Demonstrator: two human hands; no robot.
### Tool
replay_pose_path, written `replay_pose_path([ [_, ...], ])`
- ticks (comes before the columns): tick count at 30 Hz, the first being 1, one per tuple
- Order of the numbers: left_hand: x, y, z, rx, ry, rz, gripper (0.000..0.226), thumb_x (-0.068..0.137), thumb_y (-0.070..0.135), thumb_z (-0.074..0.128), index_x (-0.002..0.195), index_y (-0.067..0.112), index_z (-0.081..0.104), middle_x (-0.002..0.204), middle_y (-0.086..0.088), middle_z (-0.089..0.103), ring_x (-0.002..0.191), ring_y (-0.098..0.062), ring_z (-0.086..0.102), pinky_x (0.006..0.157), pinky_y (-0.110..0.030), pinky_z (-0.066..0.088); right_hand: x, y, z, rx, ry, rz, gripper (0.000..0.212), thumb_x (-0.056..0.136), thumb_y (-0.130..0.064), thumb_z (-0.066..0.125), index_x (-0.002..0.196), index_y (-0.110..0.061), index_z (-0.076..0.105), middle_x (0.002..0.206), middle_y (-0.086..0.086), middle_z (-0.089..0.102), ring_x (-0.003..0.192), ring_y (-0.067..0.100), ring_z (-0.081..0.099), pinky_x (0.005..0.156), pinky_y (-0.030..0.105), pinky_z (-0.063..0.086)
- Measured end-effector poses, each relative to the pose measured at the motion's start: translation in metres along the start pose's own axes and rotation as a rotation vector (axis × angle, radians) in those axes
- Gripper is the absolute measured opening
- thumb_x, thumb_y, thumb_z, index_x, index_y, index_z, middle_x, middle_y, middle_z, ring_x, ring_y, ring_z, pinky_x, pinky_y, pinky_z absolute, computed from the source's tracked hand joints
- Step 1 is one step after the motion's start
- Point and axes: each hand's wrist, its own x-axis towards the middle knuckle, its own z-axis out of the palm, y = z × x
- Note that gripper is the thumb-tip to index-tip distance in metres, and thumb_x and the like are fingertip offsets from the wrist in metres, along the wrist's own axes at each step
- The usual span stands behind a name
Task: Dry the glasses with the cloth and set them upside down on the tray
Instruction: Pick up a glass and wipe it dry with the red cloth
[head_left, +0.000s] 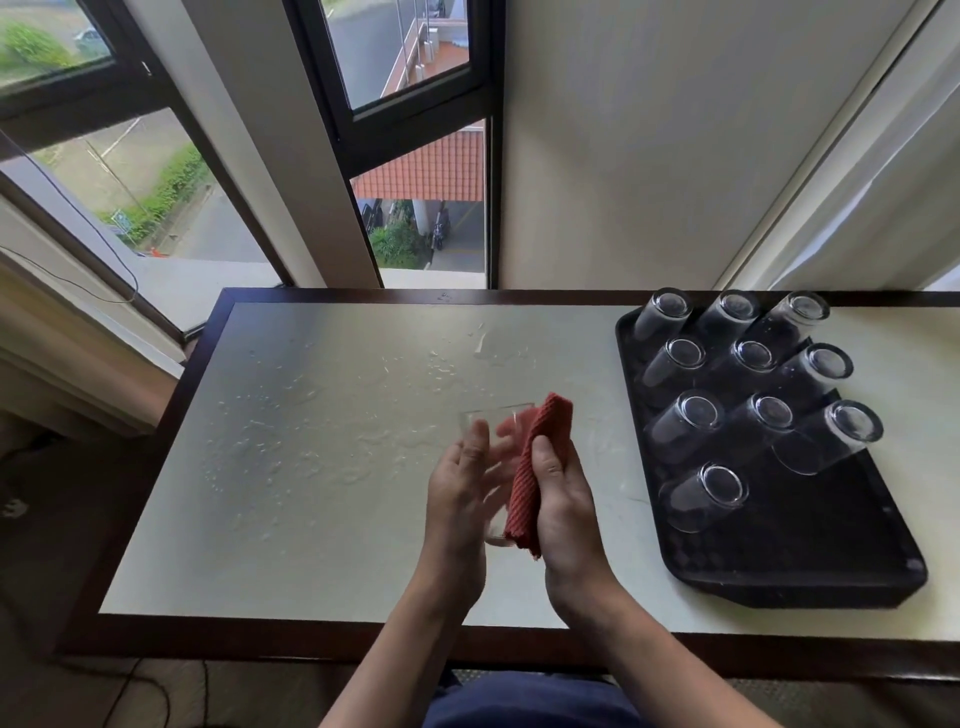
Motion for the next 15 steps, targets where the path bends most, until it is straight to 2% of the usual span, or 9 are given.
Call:
replay_pose_path([
  [1, -0.001, -0.003, 0.003, 0.014, -0.007, -0.025, 0.050, 0.084, 0.056, 0.070, 0.118, 0.020, 0.073, 0.118, -0.010, 0.075, 0.113, -0.028, 0.070, 0.086, -0.036, 0.057, 0.002, 0.001, 0.000, 0.014, 0.026, 0.035, 0.030, 0.099, -0.042, 0.046, 0.122, -0.031, 0.062, 0.115, -0.002, 0.072, 0.101, 0.013, 0.070, 0.088, 0.040, 0.057],
  [2, -0.001, -0.008, 0.005, 0.030, 0.008, -0.039, 0.073, 0.073, 0.058, 0.080, 0.130, 0.016, 0.063, 0.123, -0.010, 0.072, 0.116, -0.026, 0.069, 0.084, -0.032, 0.057, 0.003, 0.002, 0.000, 0.016, 0.050, 0.059, 0.026, 0.101, -0.039, 0.046, 0.118, -0.029, 0.063, 0.113, 0.002, 0.073, 0.101, 0.017, 0.071, 0.086, 0.038, 0.057],
  [3, 0.000, -0.011, 0.007, 0.022, 0.017, -0.050, 0.089, 0.061, 0.054, 0.085, 0.135, 0.015, 0.055, 0.127, -0.008, 0.069, 0.117, -0.023, 0.068, 0.084, -0.029, 0.057, 0.003, 0.004, 0.001, 0.017, 0.064, 0.070, 0.026, 0.102, -0.037, 0.046, 0.117, -0.026, 0.064, 0.111, 0.004, 0.074, 0.102, 0.021, 0.071, 0.087, 0.040, 0.056],
  [4, 0.001, -0.013, 0.006, 0.011, 0.024, -0.052, 0.094, 0.056, 0.048, 0.087, 0.136, 0.015, 0.052, 0.129, -0.007, 0.068, 0.116, -0.019, 0.069, 0.084, -0.026, 0.058, 0.002, 0.006, 0.002, 0.027, 0.071, 0.073, 0.026, 0.102, -0.036, 0.047, 0.118, -0.024, 0.064, 0.110, 0.005, 0.074, 0.104, 0.025, 0.070, 0.090, 0.041, 0.055],
  [6, 0.005, -0.015, 0.001, 0.019, 0.016, -0.031, 0.082, 0.062, 0.033, 0.089, 0.132, 0.012, 0.053, 0.124, -0.009, 0.071, 0.109, -0.018, 0.072, 0.079, -0.021, 0.058, 0.000, 0.009, 0.003, 0.077, 0.065, 0.081, 0.029, 0.102, -0.033, 0.046, 0.121, -0.017, 0.062, 0.110, 0.008, 0.074, 0.105, 0.026, 0.070, 0.091, 0.037, 0.055],
  [8, 0.005, -0.012, -0.002, 0.017, 0.005, -0.013, 0.075, 0.065, 0.024, 0.093, 0.129, 0.009, 0.056, 0.112, -0.010, 0.076, 0.100, -0.017, 0.075, 0.075, -0.020, 0.058, -0.003, 0.009, 0.001, 0.115, 0.032, 0.091, 0.031, 0.102, -0.030, 0.045, 0.123, -0.013, 0.061, 0.110, 0.009, 0.074, 0.102, 0.022, 0.071, 0.085, 0.031, 0.056],
  [11, 0.004, -0.013, -0.002, 0.001, 0.036, -0.008, 0.075, 0.058, 0.031, 0.086, 0.125, 0.016, 0.056, 0.110, -0.009, 0.076, 0.095, -0.014, 0.076, 0.074, -0.020, 0.059, -0.003, 0.008, -0.001, 0.128, 0.009, 0.119, 0.032, 0.101, -0.033, 0.045, 0.121, -0.013, 0.062, 0.105, 0.006, 0.076, 0.093, 0.018, 0.074, 0.077, 0.034, 0.059],
  [13, 0.005, -0.015, 0.000, 0.012, 0.042, -0.024, 0.078, 0.056, 0.038, 0.095, 0.121, 0.021, 0.057, 0.112, -0.008, 0.075, 0.097, -0.015, 0.076, 0.070, -0.021, 0.059, -0.001, 0.009, -0.001, 0.129, 0.030, 0.163, 0.036, 0.101, -0.039, 0.045, 0.119, -0.014, 0.064, 0.104, 0.006, 0.076, 0.093, 0.020, 0.074, 0.072, 0.034, 0.059],
  [15, 0.007, -0.018, -0.001, 0.039, 0.004, -0.009, 0.087, 0.052, 0.044, 0.097, 0.125, 0.016, 0.058, 0.112, -0.009, 0.076, 0.102, -0.019, 0.075, 0.077, -0.028, 0.059, 0.002, 0.007, -0.001, 0.151, 0.049, 0.242, 0.046, 0.099, -0.049, 0.043, 0.116, -0.014, 0.068, 0.105, 0.009, 0.076, 0.098, 0.025, 0.073, 0.078, 0.038, 0.057],
])
